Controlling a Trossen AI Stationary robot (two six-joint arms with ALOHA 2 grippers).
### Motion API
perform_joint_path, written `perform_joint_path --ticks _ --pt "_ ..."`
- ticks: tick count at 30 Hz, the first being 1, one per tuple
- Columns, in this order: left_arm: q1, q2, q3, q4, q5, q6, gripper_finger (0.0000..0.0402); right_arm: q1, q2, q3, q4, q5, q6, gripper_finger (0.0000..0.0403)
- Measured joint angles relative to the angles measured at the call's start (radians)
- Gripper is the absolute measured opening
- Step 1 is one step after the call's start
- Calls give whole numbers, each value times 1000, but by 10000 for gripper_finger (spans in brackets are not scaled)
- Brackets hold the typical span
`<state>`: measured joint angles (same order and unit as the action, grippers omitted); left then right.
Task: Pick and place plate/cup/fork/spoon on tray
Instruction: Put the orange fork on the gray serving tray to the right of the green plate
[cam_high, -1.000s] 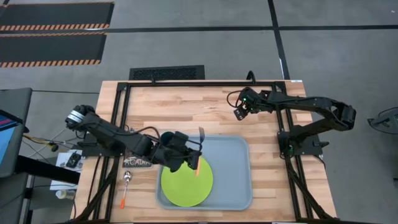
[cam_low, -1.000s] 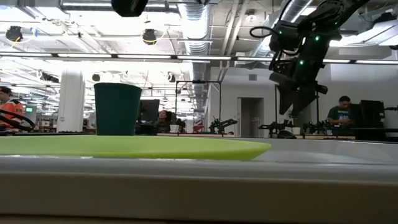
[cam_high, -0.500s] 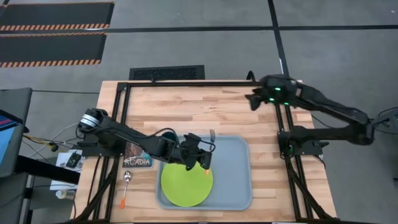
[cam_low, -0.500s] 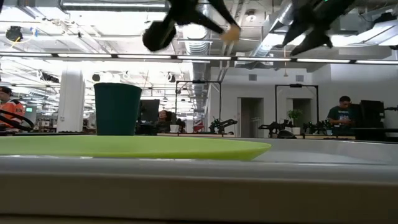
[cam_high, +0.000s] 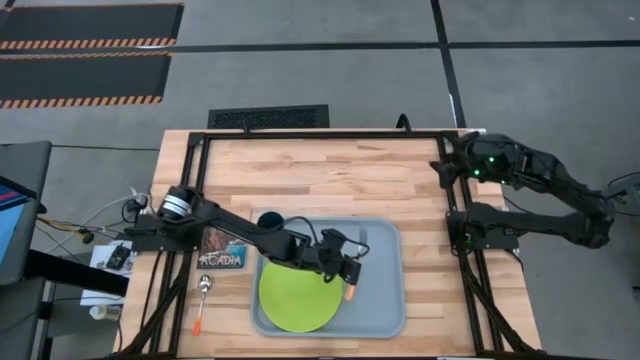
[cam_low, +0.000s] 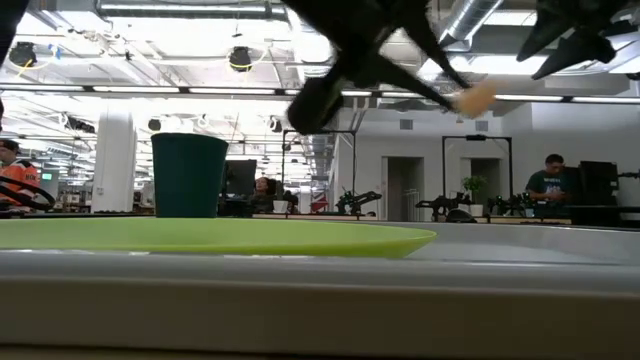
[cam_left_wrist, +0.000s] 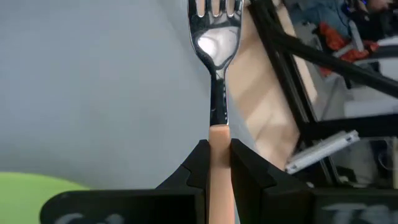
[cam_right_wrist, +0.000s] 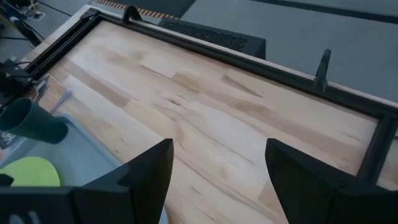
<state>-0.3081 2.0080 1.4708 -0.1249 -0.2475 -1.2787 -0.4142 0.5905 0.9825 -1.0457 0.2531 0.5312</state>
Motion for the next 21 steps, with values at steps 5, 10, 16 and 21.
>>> perform_joint_path --ticks 5,10,16,21 --pt "-33 107 181 -168 5 6 23 9 -35 0 -35 9 3 281" --pt "-73 194 362 -416 -71 -37 23 8 -58 0 -53 10 2 281" --pt "-122 219 433 -488 -190 -243 23 8 -66 -1 -61 12 -10 281" --pt "-136 220 415 -515 -202 -366 23 8 -67 -1 -62 16 -17 281"
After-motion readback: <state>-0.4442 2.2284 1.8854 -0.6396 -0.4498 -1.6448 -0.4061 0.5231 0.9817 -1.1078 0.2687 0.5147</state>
